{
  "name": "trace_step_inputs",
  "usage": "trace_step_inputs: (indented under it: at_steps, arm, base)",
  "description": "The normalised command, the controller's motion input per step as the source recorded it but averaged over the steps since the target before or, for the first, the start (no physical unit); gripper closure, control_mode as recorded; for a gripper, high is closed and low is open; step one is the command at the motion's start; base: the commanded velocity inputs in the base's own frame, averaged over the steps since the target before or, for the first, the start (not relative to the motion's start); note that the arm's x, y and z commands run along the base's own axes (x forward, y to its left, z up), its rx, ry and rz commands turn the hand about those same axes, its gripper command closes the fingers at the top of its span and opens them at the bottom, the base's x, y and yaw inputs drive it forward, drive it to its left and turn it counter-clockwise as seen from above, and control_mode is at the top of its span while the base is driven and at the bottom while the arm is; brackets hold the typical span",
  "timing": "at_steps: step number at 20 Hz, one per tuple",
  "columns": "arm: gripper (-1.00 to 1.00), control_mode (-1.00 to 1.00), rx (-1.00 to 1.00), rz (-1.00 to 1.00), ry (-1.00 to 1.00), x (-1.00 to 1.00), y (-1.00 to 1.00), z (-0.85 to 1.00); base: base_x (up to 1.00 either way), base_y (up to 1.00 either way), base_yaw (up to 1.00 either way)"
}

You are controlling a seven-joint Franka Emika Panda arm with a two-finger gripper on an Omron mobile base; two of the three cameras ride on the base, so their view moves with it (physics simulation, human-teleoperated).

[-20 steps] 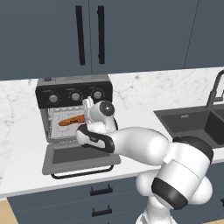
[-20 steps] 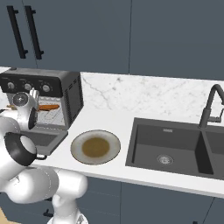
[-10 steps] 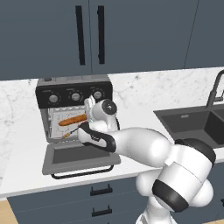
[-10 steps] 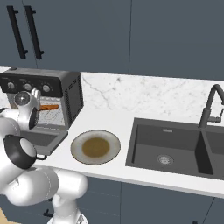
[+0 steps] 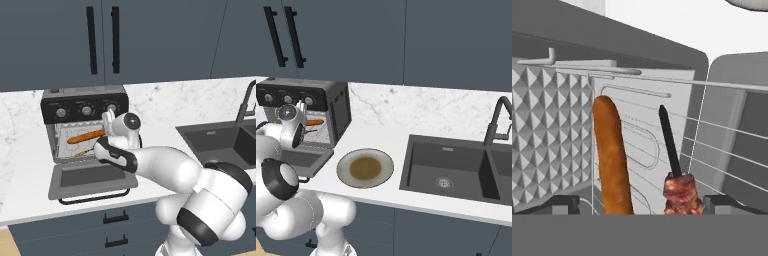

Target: Pick up the kebab skewer and baguette bread, and place them inside the toaster oven. Close the toaster oven door and start by setting the timer.

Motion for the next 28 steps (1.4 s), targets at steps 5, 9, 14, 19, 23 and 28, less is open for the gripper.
trace_step_inputs:
  at_steps: [5,9,14,19,23,28]
  arm:
    - [-1.0,-1.0,0.0,-0.02,0.0,0.15,-0.19,0.0]
    - [-1.0,-1.0,0.0,0.0,0.0,-0.06,-0.26,0.12]
    - [-1.0,-1.0,-0.12,0.05,0.0,-0.47,-0.05,0.06]
    - [-1.0,-1.0,-0.29,0.14,0.04,-0.62,0.37,0.02]
    - [-1.0,-1.0,-0.27,0.21,0.13,-0.21,0.36,0.19]
    - [-1.0,-1.0,-0.29,0.33,0.11,-0.17,0.13,0.07]
  base:
    - [0.0,0.0,0.0]
    - [0.0,0.0,0.0]
    - [0.0,0.0,0.0]
    - [0.0,0.0,0.0]
    - [0.0,0.0,0.0]
    - [0.0,0.0,0.0]
